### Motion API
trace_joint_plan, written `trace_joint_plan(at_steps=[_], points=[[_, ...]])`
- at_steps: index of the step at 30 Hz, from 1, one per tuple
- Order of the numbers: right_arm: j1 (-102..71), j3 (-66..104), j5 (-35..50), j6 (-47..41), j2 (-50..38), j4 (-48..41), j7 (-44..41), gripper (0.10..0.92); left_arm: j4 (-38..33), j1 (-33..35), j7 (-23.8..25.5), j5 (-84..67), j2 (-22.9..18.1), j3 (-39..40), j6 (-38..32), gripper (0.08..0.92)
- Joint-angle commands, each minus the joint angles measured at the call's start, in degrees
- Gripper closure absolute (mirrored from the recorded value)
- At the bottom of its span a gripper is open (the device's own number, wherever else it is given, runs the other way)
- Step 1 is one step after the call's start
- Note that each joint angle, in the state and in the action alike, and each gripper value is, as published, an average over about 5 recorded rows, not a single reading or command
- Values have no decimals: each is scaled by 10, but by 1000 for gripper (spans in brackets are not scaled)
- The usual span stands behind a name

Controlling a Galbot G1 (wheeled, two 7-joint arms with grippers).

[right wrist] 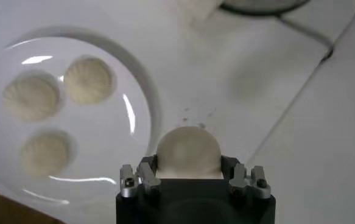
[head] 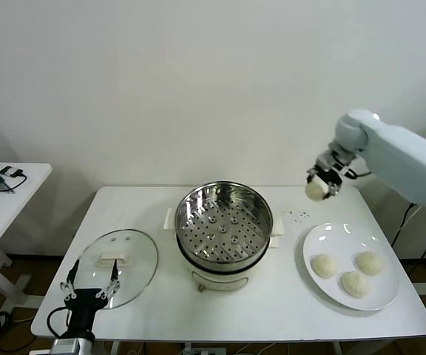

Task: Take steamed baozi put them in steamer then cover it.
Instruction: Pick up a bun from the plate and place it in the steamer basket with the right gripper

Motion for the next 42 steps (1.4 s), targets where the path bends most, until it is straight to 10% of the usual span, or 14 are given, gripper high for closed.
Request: trace_joint_plan(at_steps=[1, 31, 42], points=[[94, -57, 26, 55, 93, 55, -13, 352, -4, 4, -6, -1, 0, 0, 4, 177], [-171, 32, -274, 130, 225, -44, 18, 343, -15, 15, -10, -26, 7, -20, 11, 177], [-176, 47, -283, 133, 226, -48, 33, 206, -14, 17, -11, -25, 5, -21, 10, 177]])
